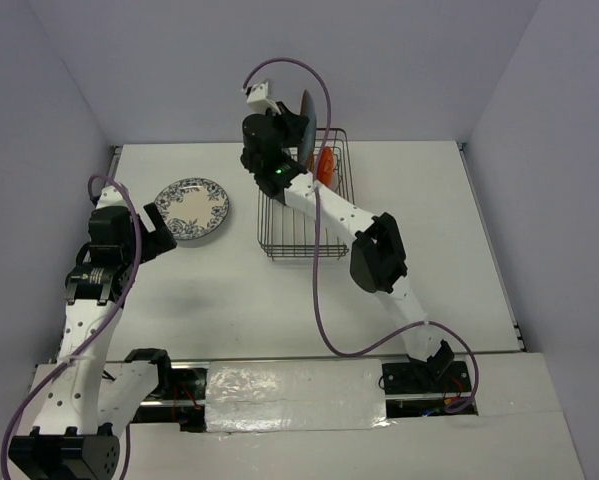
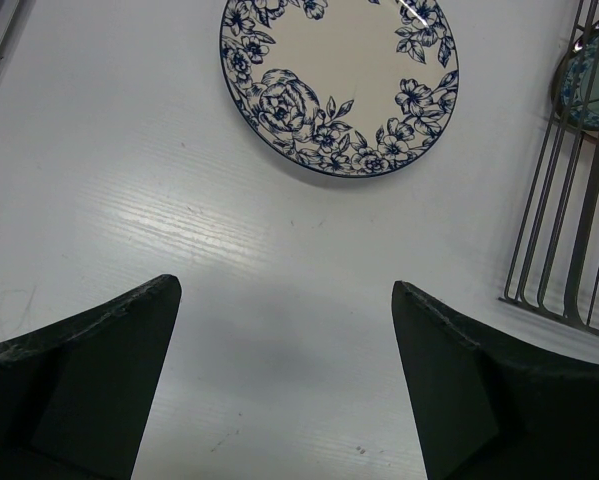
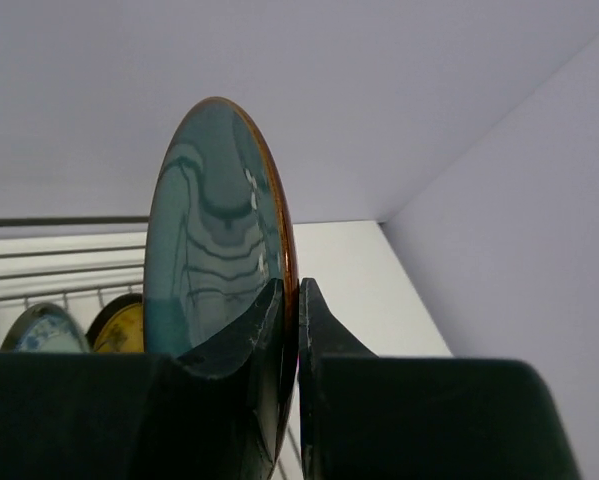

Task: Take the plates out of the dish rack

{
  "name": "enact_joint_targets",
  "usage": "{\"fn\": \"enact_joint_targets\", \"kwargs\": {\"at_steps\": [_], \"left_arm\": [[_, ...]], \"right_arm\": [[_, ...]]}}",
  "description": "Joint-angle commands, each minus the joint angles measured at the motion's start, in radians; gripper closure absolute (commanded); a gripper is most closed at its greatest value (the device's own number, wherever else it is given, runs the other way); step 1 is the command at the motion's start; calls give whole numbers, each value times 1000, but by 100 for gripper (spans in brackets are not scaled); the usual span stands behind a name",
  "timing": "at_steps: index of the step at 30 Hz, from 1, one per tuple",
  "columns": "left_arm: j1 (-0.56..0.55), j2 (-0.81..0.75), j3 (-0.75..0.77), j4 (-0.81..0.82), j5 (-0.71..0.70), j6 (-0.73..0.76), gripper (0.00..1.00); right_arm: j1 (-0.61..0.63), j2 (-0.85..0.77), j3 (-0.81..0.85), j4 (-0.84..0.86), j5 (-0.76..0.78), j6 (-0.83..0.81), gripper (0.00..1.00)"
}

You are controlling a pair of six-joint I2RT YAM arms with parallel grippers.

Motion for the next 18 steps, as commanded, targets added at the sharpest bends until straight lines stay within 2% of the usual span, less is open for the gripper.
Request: {"fn": "enact_joint_targets", "kwargs": {"at_steps": [1, 4, 6, 8, 10, 11, 12, 13, 14, 15, 16, 17, 18], "left_arm": [[-7, -2, 12, 30, -15, 7, 0], [-7, -2, 10, 36, -7, 9, 0], [-7, -8, 9, 39, 5, 10, 0], [-7, -15, 9, 52, 21, 12, 1], [-7, -28, 10, 64, 67, 14, 1], [-5, -43, 10, 88, 103, 15, 1], [-5, -46, 9, 107, 208, 18, 0], [-5, -49, 10, 127, 281, 15, 0], [-5, -51, 12, 145, 350, 9, 0], [-5, -54, 16, 189, 416, -15, 0], [-4, -57, 15, 217, 535, -31, 0], [-5, -63, 18, 243, 582, -55, 0], [-5, -66, 24, 278, 619, -65, 0]], "right_arm": [[16, -159, 71, 299, 87, -265, 100], [38, -247, 50, 299, 78, -295, 100], [61, -319, 42, 189, 60, -234, 100], [85, -389, 40, 74, 46, -114, 100], [99, -431, 65, -183, -11, 24, 100], [104, -469, 85, -301, -46, 232, 100], [95, -486, 146, -602, -201, 368, 100], [75, -509, 167, -746, -319, 512, 100], [44, -576, 162, -842, -474, 741, 100], [-47, -625, 116, -890, -656, 811, 100], [-89, -693, -91, -834, -968, 860, 100], [-122, -847, -231, -736, -1097, 907, 100], [-152, -912, -371, -530, -1211, 931, 100]]}}
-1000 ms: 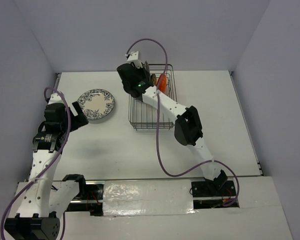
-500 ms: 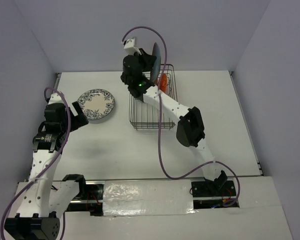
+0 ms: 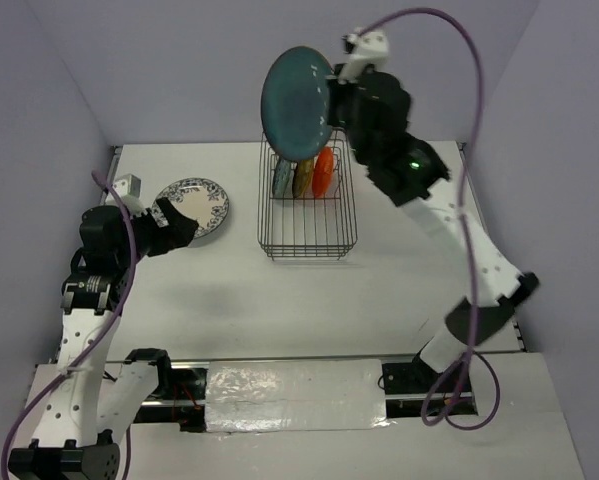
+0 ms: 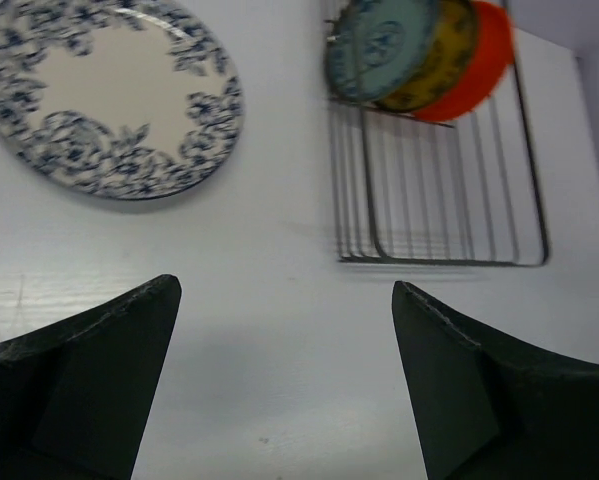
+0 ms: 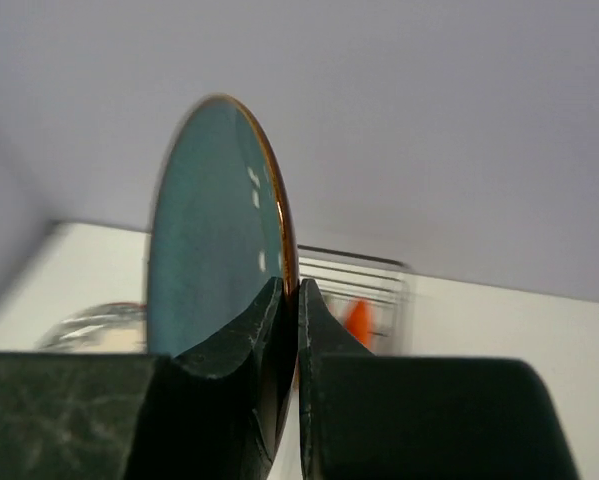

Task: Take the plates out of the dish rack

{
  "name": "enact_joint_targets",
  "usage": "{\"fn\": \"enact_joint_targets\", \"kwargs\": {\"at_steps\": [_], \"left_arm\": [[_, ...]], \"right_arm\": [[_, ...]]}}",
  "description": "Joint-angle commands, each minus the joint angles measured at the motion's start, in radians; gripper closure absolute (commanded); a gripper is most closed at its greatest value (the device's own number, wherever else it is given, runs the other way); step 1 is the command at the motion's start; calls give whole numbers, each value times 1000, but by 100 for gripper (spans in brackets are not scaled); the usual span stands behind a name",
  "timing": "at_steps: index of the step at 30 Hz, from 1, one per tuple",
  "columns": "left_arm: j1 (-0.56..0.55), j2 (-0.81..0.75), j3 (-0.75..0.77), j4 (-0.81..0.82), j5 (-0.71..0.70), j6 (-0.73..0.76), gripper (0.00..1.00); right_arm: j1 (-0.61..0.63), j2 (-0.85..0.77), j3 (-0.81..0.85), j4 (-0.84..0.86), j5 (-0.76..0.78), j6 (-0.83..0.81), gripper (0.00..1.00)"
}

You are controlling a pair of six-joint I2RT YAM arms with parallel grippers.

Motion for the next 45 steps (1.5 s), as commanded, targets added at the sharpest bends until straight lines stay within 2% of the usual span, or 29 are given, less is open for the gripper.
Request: {"fn": "enact_joint_targets", "kwargs": {"at_steps": [1, 4, 7, 9, 14, 19, 20, 22, 23, 25, 26, 28, 30, 32, 33, 34, 35, 36, 37, 38, 39, 42, 45], "left_arm": [[-1, -21, 30, 168, 328, -46, 1], [-1, -11, 47, 222, 494, -37, 0], [-5, 21, 29, 321, 656, -69, 0], [-5, 30, -16, 419, 712, -135, 0], [-9, 64, -31, 429, 723, -143, 2], [-10, 108, 5, 306, 633, -75, 10], [-10, 114, 8, 273, 616, -68, 19], [-10, 128, 9, 265, 608, -66, 27], [-10, 131, 5, 282, 617, -74, 47], [-10, 136, 5, 305, 649, -96, 73], [-10, 134, 7, 315, 652, -107, 90], [-10, 121, 12, 346, 634, -141, 98], [-10, 90, 5, 406, 602, -176, 100], [-10, 65, -5, 430, 545, -241, 100], [-10, 46, -2, 397, 496, -255, 100], [-7, 41, 28, 350, 358, -271, 100], [-1, 38, 50, 292, 277, -278, 100], [26, 47, 94, 182, 137, -293, 100], [50, 57, 116, 130, 84, -305, 100], [80, 70, 134, 84, 56, -320, 100], [158, 102, 148, 56, 50, -339, 100], [293, 189, 116, 76, 95, -385, 100], [349, 316, 75, 235, 141, -435, 100]], "right_arm": [[-171, -272, -397, 166, -765, 372, 100], [-255, -368, -560, 338, -1105, 444, 100], [-256, -379, -627, 409, -1222, 464, 100], [-258, -380, -673, 477, -1256, 495, 100], [-255, -362, -753, 619, -1340, 602, 100], [-253, -339, -787, 707, -1371, 664, 100], [-249, -334, -785, 712, -1370, 667, 100], [-243, -322, -780, 713, -1362, 667, 100], [-235, -314, -776, 712, -1359, 669, 100], [-229, -290, -764, 699, -1351, 664, 100], [-223, -281, -756, 693, -1351, 661, 100], [-219, -259, -757, 684, -1344, 661, 99], [-220, -250, -773, 689, -1338, 656, 95], [-221, -247, -780, 658, -1312, 646, 65], [-227, -248, -779, 637, -1293, 626, 47], [-232, -254, -776, 551, -1204, 614, 28], [-236, -264, -773, 497, -1139, 598, 26], [-249, -289, -773, 400, -1067, 574, 21], [-253, -305, -788, 362, -928, 566, 19], [-258, -325, -803, 334, -870, 560, 18], [-259, -366, -822, 316, -829, 548, 17], [-267, -448, -903, 290, -775, 505, 16], [-267, -518, -972, 256, -769, 466, 16]]}}
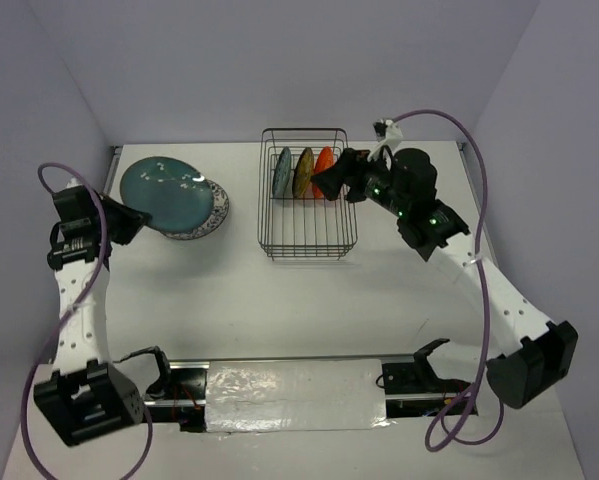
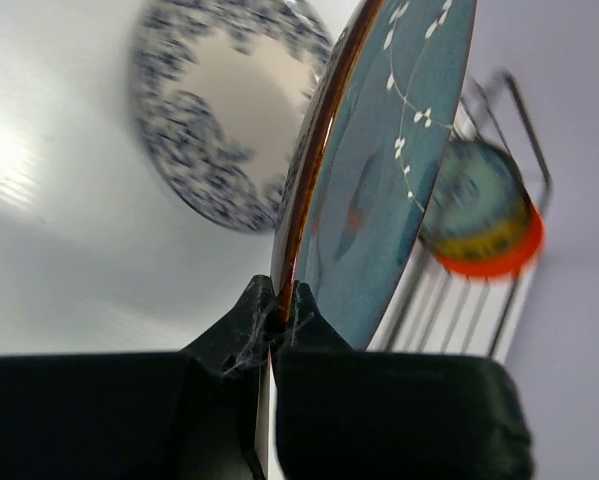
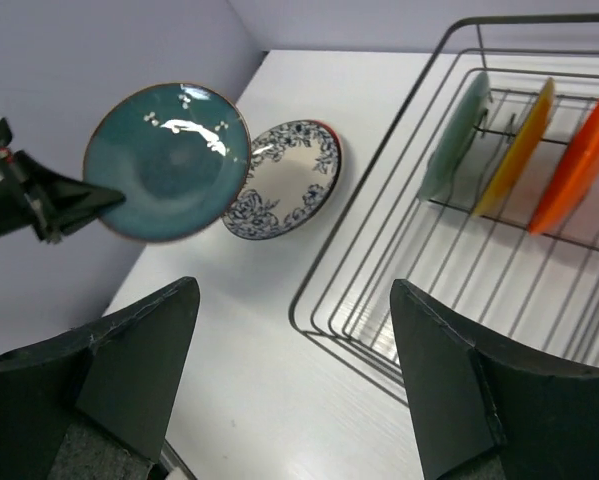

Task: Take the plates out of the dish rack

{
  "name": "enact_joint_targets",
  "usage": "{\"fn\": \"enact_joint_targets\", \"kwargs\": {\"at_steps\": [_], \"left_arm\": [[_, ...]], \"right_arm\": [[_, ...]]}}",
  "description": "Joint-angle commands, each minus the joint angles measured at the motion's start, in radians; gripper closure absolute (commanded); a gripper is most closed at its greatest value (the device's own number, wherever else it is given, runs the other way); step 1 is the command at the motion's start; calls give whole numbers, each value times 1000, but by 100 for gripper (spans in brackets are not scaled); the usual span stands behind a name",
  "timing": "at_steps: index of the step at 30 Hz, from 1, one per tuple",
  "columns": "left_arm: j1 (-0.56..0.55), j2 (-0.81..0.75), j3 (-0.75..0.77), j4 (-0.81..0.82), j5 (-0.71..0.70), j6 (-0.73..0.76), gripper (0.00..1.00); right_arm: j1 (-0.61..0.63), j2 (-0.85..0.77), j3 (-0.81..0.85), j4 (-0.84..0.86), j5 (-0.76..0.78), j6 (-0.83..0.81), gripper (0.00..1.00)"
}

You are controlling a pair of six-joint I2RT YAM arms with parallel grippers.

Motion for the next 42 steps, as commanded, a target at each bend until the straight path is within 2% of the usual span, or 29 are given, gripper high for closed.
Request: {"fn": "enact_joint_targets", "kwargs": {"at_steps": [1, 5, 9, 11, 17, 20, 21, 23, 26, 27, 28, 29, 32, 37, 38, 42], "left_arm": [[35, 104, 7, 224, 30, -117, 100], [39, 300, 49, 309, 29, -137, 100], [50, 400, 63, 389, 79, -186, 100], [48, 444, 58, 423, 96, -209, 97], [44, 563, 32, 460, 144, -237, 96], [32, 598, 24, 454, 145, -237, 82], [27, 607, 26, 436, 147, -234, 75], [9, 626, 38, 414, 139, -223, 68], [-16, 635, 59, 339, 104, -196, 48], [-24, 633, 64, 315, 89, -187, 34], [-37, 632, 76, 258, 50, -168, 29], [-44, 630, 81, 229, 30, -161, 18], [-47, 623, 66, 167, -19, -150, 1], [-54, 589, 70, 133, -31, -122, 0], [-57, 583, 75, 124, -31, -113, 0], [-94, 523, 95, 40, -65, -46, 1]], "right_arm": [[3, -90, -55, -51, 84, -68, 16], [1, -179, -116, -53, 76, -92, 16], [3, -216, -156, -61, 63, -108, 16], [3, -227, -170, -55, 55, -109, 16], [3, -232, -210, -48, 41, -120, 15], [3, -236, -216, -51, 43, -126, 15], [3, -235, -216, -53, 43, -128, 15], [3, -236, -216, -50, 40, -129, 15], [0, -233, -216, -50, 40, -128, 15], [3, -232, -217, -50, 41, -128, 15], [3, -224, -217, -50, 41, -126, 15], [3, -219, -214, -58, 44, -126, 15], [3, -202, -207, -71, 50, -123, 15], [3, -167, -184, -104, 78, -131, 15], [3, -150, -150, -151, 93, -135, 15], [12, 21, -29, -272, 286, -152, 15]]}}
